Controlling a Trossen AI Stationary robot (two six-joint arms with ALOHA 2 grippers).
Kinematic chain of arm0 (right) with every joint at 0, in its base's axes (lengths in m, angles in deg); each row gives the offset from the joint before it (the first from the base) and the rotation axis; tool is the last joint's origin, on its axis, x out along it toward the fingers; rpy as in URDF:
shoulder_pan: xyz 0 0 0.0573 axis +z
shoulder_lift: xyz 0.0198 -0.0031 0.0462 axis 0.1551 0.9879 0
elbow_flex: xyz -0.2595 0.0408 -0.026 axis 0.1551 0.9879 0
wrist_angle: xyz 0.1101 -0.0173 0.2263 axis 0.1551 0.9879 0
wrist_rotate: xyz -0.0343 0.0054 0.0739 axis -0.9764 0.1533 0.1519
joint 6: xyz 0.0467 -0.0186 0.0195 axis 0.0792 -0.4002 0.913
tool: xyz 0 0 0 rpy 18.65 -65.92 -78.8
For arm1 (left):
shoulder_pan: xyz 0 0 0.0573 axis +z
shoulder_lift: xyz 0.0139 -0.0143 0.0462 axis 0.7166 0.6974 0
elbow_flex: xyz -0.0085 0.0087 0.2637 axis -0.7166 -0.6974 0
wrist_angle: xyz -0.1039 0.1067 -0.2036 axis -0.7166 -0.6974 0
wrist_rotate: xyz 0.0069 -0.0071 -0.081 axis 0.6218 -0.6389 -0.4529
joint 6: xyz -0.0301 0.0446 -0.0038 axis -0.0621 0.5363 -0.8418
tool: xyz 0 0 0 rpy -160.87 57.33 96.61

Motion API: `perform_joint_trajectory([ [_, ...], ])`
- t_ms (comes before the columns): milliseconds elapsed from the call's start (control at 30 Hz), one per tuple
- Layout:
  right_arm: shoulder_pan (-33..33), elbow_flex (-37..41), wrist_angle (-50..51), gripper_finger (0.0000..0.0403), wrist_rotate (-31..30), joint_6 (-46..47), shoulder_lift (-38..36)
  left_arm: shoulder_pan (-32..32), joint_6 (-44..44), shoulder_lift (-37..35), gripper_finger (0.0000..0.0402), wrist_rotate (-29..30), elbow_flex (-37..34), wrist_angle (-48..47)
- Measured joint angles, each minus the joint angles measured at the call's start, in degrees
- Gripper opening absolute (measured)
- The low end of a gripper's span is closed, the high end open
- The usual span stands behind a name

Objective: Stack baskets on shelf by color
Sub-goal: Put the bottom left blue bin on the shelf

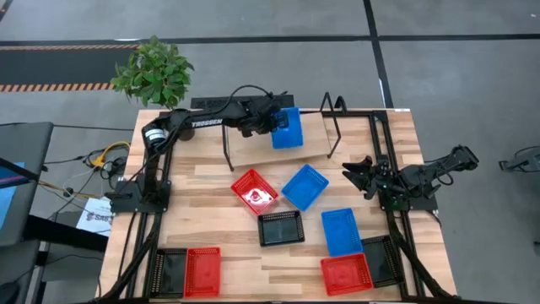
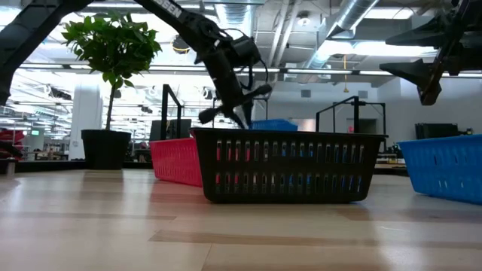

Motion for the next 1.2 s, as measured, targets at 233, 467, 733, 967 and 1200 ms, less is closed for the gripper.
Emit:
perform_joint_trajectory([
  [233, 0.02, 0.02, -0.13, 0.0244, 0.00, 0.12, 0.00, 0.17, -0.92, 3.74, 0.0022, -6.46, -0.06, 0.06],
  [467, 0.02, 0.02, -0.02, 0.0244, 0.02, 0.11, 0.00, 0.68, -0.22, 3.57, 0.0022, -7.01, -0.04, 0.86],
  [733, 0.02, 0.02, -0.02, 0.0244, 0.02, 0.02, 0.00, 0.63, 4.08, 3.42, 0.0022, -9.92, -0.04, 4.90],
  [967, 0.02, 0.02, 0.01, 0.0244, 0.02, -0.02, 0.00, 0.76, 6.87, 3.42, 0.0022, -10.09, -0.04, 6.48],
  [1200, 0.02, 0.02, 0.02, 0.0244, 0.04, -0.02, 0.00, 0.45, 13.39, 3.40, 0.0022, -16.43, -0.04, 8.37],
])
